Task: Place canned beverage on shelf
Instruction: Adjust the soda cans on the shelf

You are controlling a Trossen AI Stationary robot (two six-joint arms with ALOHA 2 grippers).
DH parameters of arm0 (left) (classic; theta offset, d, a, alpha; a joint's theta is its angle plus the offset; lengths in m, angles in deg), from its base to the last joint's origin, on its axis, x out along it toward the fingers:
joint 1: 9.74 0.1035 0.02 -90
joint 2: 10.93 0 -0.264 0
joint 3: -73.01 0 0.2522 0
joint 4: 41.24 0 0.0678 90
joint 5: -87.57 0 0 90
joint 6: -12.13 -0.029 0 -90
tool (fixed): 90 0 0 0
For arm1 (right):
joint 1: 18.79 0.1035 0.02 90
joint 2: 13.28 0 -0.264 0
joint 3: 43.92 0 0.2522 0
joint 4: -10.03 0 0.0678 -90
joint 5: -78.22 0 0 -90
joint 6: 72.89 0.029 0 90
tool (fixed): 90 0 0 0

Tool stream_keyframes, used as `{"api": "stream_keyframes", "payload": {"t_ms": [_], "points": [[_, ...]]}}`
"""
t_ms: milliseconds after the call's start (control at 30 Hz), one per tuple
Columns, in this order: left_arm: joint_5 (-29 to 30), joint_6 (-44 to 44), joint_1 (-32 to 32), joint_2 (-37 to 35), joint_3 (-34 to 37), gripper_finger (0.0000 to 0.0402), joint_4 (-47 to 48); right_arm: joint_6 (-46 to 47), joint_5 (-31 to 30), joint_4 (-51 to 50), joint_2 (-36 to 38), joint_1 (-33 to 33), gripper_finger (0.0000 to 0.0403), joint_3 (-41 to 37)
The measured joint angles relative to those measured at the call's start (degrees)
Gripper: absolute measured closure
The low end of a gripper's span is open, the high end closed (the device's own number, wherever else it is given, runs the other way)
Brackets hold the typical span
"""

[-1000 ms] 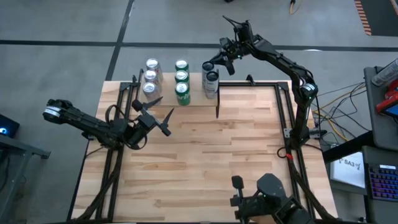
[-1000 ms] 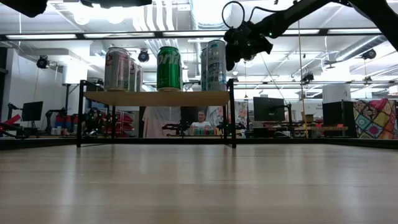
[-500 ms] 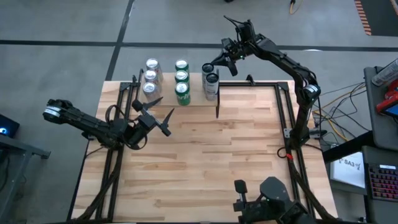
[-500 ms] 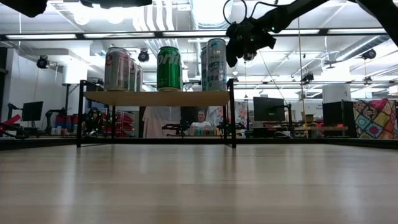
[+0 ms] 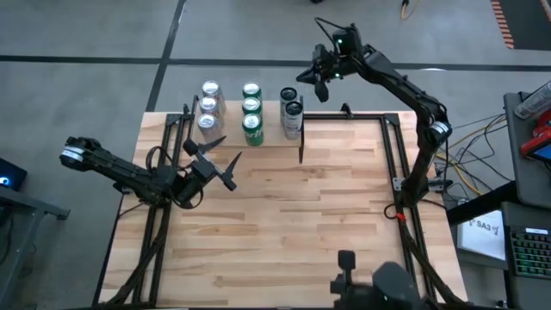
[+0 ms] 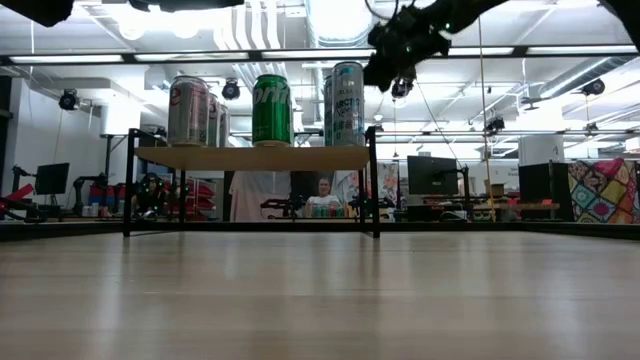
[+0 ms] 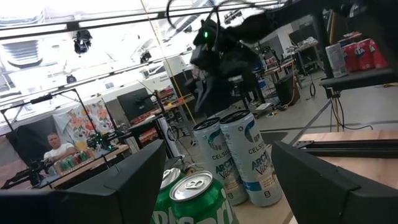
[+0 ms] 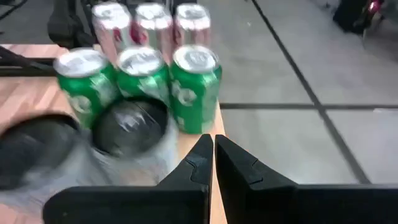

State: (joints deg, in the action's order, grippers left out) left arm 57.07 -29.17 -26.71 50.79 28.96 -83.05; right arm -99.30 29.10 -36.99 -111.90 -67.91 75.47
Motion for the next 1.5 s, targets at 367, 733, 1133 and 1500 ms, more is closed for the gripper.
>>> {"api": "stream_keyframes", "payload": {"t_ms": [367,733,1133,1500], "points": [[0.0,0.1,-0.4,0.0,0.0,0.0123,0.1,-1.6,-6.5,0.4,1.9,7.9,0.0394,0.0],[0.0,0.0,-2.3,0.0,0.0,0.0123,0.0,-2.1,-11.9,-4.9,1.9,8.8,0.0394,0.0],[0.0,0.0,-2.5,0.0,0.0,0.0123,0.1,-0.6,-13.8,-6.5,2.8,9.2,0.0394,0.0],[0.1,0.0,-2.6,0.0,0.0,0.0123,0.1,-1.2,-17.4,-9.3,3.7,10.5,0.0394,0.0]]}}
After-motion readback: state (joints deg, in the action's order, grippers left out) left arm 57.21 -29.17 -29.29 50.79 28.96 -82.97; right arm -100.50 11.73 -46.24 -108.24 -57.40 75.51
